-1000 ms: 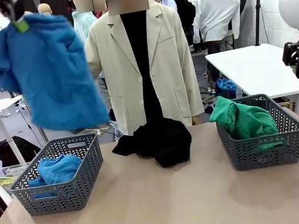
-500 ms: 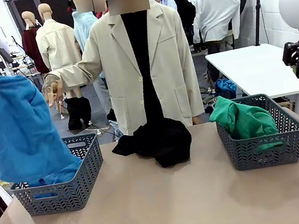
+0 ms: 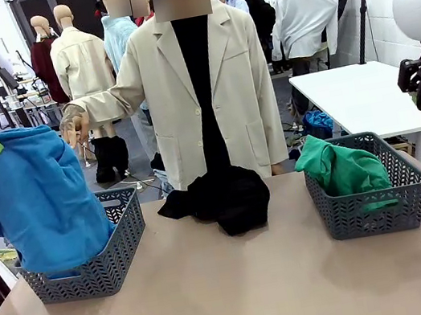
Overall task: Sort the tops and bottoms.
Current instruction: Sort the clothes according to human instructions, then lift clothes from the center of the table with your right hand.
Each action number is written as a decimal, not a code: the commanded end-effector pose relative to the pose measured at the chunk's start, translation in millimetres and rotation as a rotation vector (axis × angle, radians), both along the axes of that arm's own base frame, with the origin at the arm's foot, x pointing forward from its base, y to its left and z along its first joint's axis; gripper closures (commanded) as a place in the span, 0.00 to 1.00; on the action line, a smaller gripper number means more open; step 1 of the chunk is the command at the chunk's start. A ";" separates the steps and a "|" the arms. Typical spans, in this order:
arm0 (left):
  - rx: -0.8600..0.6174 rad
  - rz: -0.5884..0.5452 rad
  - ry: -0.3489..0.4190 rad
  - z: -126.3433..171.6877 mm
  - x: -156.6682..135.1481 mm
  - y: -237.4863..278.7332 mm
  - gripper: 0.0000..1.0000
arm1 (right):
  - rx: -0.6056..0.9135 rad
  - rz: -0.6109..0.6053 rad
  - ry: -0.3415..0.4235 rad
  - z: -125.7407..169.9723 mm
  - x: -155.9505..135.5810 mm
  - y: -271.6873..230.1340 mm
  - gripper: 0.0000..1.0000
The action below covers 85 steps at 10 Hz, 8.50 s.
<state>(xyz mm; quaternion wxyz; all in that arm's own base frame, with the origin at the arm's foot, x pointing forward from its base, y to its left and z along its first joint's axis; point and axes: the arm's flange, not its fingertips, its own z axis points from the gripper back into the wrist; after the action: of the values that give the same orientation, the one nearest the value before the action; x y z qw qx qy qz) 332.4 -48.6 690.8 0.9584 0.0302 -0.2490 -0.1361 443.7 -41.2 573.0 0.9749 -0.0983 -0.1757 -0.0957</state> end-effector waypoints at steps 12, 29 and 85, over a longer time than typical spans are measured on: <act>-0.182 -0.041 0.300 -140.3 184.5 44.0 1.00 | 0.013 0.007 -0.012 0.0 2.2 0.1 0.00; -0.093 -0.095 0.196 -37.2 78.8 31.3 0.00 | 0.013 0.007 -0.012 0.0 2.2 0.1 0.00; 0.055 -0.007 -0.050 24.9 -5.9 115.7 0.00 | -0.138 1.051 0.123 -4.9 147.4 435.2 1.00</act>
<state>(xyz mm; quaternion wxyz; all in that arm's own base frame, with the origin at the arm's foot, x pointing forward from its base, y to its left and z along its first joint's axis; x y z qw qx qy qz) 326.6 66.4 714.1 0.9488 0.0601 -0.2725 -0.1482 585.6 387.3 551.6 0.8975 -0.0473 -0.1252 0.4202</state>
